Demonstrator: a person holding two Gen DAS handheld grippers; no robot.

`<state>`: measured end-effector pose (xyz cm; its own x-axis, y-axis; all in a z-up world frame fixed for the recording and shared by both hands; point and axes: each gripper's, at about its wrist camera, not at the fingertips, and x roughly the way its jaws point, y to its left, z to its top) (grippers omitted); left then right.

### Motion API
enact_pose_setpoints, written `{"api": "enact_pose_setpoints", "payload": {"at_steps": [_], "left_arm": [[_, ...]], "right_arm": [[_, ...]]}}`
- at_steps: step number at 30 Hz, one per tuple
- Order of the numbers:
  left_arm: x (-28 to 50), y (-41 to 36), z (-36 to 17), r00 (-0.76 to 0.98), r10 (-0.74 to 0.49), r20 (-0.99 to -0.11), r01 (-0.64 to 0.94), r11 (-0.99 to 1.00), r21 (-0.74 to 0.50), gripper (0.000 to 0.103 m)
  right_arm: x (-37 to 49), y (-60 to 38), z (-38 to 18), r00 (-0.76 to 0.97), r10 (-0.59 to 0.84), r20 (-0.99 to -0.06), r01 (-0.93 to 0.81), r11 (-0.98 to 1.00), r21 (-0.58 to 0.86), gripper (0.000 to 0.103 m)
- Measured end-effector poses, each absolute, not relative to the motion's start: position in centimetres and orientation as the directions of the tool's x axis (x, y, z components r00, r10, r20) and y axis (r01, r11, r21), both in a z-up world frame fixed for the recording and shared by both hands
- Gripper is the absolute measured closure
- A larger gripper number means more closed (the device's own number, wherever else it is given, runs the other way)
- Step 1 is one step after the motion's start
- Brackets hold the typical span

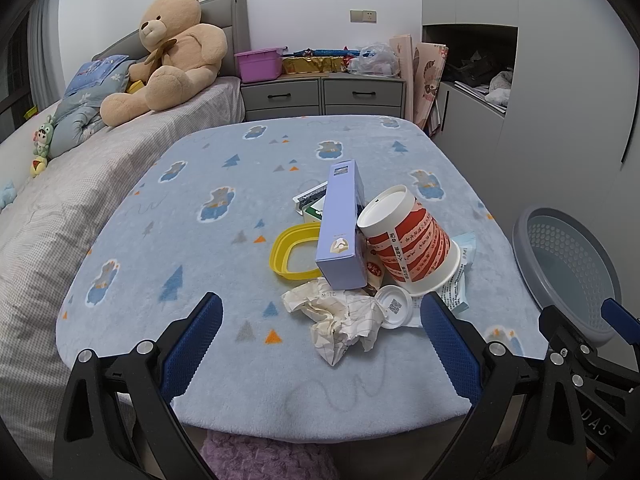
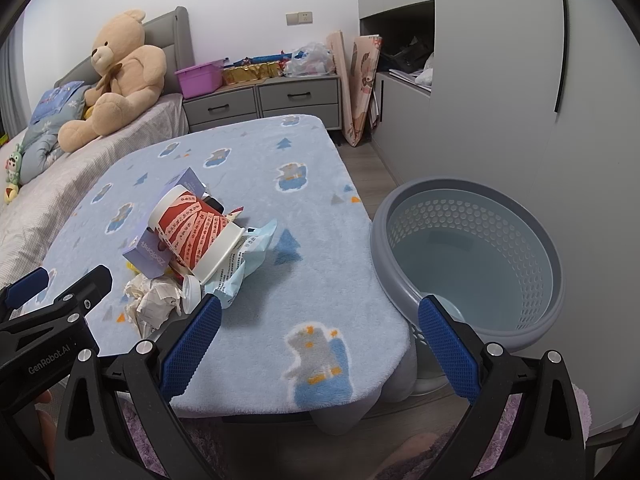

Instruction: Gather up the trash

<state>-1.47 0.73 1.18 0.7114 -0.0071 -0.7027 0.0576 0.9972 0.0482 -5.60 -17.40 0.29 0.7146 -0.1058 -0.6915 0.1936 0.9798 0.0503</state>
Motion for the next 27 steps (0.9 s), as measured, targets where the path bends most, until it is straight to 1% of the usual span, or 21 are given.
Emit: {"api": "enact_pose_setpoints", "payload": {"at_steps": [22, 27], "left_arm": [[-1.53, 0.73, 1.09, 0.711, -0.007, -0.703, 0.057, 0.997, 0.048, 0.008], [-1.54, 0.98, 0.74, 0.706, -0.002, -0.708, 0.052, 0.997, 0.049, 0.008]], "right_arm": [[-5.71, -17.05, 0.10, 0.710, -0.103, -0.696, 0.190, 0.980, 0.049, 0.006], [-5.49, -16.69, -0.15, 0.708, -0.085, -0.701, 0.172, 0.984, 0.055, 0.006]]}}
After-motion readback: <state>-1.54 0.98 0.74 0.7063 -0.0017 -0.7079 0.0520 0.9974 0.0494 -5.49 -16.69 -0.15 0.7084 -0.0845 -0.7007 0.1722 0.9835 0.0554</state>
